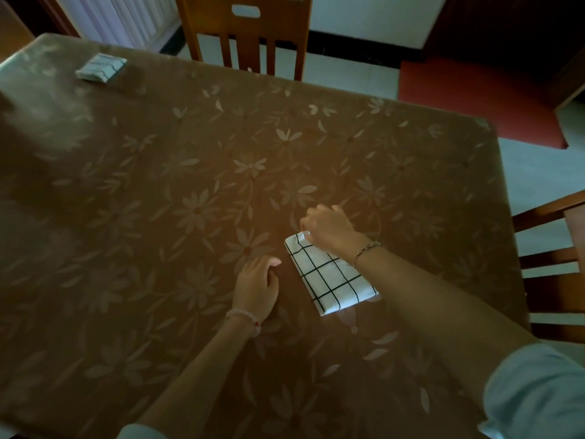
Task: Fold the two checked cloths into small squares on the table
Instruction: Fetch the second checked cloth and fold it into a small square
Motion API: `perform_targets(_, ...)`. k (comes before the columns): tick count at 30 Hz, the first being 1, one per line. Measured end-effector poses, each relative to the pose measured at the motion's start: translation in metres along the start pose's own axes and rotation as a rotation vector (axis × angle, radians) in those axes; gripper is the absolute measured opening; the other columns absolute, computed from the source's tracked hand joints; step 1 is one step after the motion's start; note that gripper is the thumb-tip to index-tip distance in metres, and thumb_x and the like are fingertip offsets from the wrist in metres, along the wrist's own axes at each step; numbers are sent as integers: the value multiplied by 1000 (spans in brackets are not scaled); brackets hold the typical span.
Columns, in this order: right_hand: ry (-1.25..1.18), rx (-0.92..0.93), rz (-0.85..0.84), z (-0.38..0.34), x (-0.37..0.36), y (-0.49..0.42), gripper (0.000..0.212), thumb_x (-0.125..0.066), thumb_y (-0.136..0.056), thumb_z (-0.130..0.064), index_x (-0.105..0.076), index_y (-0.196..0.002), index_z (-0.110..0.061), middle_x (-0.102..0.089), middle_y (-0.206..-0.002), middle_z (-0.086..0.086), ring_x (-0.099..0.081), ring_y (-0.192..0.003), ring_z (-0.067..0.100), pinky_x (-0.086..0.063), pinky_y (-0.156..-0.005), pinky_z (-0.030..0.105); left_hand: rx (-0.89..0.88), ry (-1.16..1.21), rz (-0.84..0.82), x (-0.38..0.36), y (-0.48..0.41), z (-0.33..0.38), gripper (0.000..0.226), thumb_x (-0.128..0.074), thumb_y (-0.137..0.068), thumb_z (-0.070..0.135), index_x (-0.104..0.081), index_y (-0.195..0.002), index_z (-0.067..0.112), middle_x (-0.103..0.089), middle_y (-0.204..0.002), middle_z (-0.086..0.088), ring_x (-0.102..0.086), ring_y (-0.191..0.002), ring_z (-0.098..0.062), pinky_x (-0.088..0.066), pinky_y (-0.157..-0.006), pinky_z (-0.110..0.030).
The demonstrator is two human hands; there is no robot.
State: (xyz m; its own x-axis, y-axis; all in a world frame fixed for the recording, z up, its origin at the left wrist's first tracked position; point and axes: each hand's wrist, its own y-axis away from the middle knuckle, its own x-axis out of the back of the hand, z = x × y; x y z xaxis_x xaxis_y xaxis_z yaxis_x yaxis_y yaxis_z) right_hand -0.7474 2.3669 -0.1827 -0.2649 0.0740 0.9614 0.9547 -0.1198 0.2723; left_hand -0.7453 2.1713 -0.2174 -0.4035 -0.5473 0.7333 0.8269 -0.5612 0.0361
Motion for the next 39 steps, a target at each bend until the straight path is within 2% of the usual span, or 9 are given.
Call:
perform_targets(5, -20, -25, 38, 1, -10, 1, 20, -46, -92, -23, -60, -105, -16, -55, -110, 2, -46, -109, 21, -35, -94, 42, -168, -164, 4, -2, 4, 8, 35, -43, -81, 7, -59, -112, 11, -62, -103, -4, -55, -96, -24, -45, -84, -34)
perform_targets(9, -40, -25, 64, 0, -16, 1, 20, -47, -92, -26, -61, -104, -17, -55, -108, 1, -46, -106, 21, -36, -91, 41, -358, -336, -67, -6, 3, 14, 48, -44, -76, 8, -55, -122, 12, -59, -122, -4, -53, -113, -25, -41, -97, -39)
perform_targets(13, -53, -40, 106, -1, -20, 2, 19, -50, -90, -26, -59, -105, -18, -55, -107, 1, -49, -104, 21, -37, -89, 38, -382, -456, -138, -12, 0, 10, 56, -60, -70, 3, -53, -125, 12, -54, -130, -4, -49, -122, -25, -37, -103, -43)
perform_targets(18, -313, -125, 230, -2, -19, 21, 44, -51, -90, -24, -42, -133, -18, -51, -124, 4, -51, -111, 21, -43, -92, 38, -380, -523, -148, -14, 1, 7, 56, -63, -69, 7, -55, -124, 14, -56, -128, -3, -52, -119, -25, -39, -101, -46)
perform_targets(22, -409, -153, 337, -2, -34, 65, 40, -44, -89, -9, -51, -128, -15, -57, -121, 4, -53, -112, 21, -44, -96, 37, -370, -544, -168, -17, 1, 4, 58, -63, -71, 10, -52, -127, 14, -54, -131, -4, -50, -121, -27, -38, -103, -46)
perform_targets(29, -229, -86, 79, 13, -62, 110, 52, -36, -90, -6, -35, -141, -17, -37, -146, 0, -33, -135, 18, -16, -115, 44, -370, -546, -206, -17, 0, 2, 58, -61, -74, 8, -49, -131, 14, -49, -136, -5, -46, -125, -28, -33, -105, -47)
perform_targets(33, -216, -78, 25, 17, -54, 108, 56, -34, -88, 0, -34, -141, -20, -33, -148, -1, -31, -135, 17, -15, -114, 44, -222, -252, -155, -11, 8, 14, 53, -49, -83, 3, -42, -135, 10, -46, -136, -6, -39, -128, -23, -29, -108, -38)
perform_targets(36, -254, -74, -33, 21, -48, 105, 57, -34, -87, 1, -38, -139, -21, -34, -147, 0, -34, -133, 19, -17, -115, 46, 57, 77, -60, -5, 34, 29, 32, -46, -87, 0, -56, -116, 8, -59, -101, -5, -54, -85, -14, -45, -75, -23)
perform_targets(39, -273, -65, -49, 24, -47, 104, 54, -36, -87, -1, -41, -138, -21, -36, -145, -1, -37, -130, 21, -20, -113, 47, 492, 623, -270, -6, 60, 44, 30, -37, -93, -2, -59, -111, 6, -58, -73, -6, -52, -59, -13, -44, -51, -20)
